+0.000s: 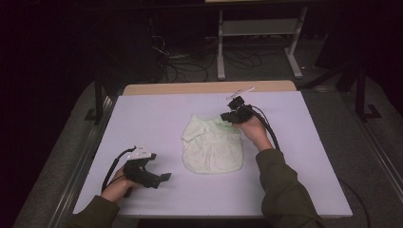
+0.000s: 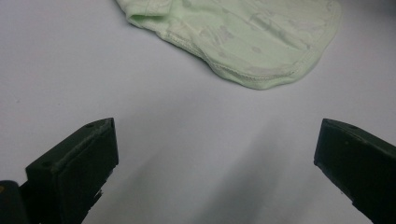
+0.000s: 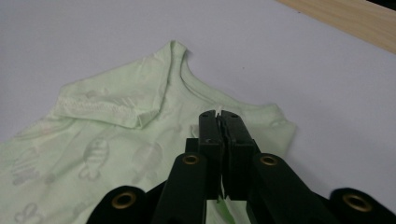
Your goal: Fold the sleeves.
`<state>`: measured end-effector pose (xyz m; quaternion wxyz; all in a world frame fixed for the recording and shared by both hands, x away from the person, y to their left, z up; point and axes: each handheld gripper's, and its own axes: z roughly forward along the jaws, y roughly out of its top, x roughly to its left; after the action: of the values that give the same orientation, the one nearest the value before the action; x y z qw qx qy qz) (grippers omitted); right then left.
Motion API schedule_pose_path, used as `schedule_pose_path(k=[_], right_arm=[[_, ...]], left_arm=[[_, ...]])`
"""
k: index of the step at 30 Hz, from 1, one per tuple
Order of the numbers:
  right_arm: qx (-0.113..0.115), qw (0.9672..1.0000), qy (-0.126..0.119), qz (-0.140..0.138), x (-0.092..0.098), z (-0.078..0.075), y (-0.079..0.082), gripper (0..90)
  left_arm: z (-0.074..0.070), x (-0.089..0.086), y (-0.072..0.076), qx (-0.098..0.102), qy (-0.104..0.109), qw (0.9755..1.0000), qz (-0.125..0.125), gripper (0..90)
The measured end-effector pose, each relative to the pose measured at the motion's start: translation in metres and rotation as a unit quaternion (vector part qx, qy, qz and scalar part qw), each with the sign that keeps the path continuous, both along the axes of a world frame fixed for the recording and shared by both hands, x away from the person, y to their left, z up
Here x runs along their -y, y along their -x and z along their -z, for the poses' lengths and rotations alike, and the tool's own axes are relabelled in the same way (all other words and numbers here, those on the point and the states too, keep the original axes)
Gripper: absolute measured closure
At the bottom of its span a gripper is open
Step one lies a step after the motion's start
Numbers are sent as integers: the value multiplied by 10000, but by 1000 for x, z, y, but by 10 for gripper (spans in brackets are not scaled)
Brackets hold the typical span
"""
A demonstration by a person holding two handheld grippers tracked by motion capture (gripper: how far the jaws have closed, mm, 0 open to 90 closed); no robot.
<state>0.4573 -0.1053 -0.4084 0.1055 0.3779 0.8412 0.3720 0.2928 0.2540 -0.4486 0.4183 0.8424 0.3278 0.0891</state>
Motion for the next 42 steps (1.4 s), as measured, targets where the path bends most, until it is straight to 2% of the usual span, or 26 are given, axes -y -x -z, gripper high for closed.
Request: schedule_pose_path(k=[11, 17, 23, 42], right_arm=[[-44, 9998, 49, 168, 30, 8, 9, 888], [-144, 9995, 35, 279, 42, 21, 12, 888], [-259, 9993, 31, 283, 43, 32, 15, 888], [-288, 9995, 141, 18, 44, 31, 34, 888]], left_arm=[[0, 0, 0, -9, -16, 10000, -6, 0], [1, 0, -1, -25, -12, 10000, -1, 0], [2, 0, -1, -30, -28, 10000, 1, 0], [2, 0, -1, -31, -8, 10000, -10, 0]])
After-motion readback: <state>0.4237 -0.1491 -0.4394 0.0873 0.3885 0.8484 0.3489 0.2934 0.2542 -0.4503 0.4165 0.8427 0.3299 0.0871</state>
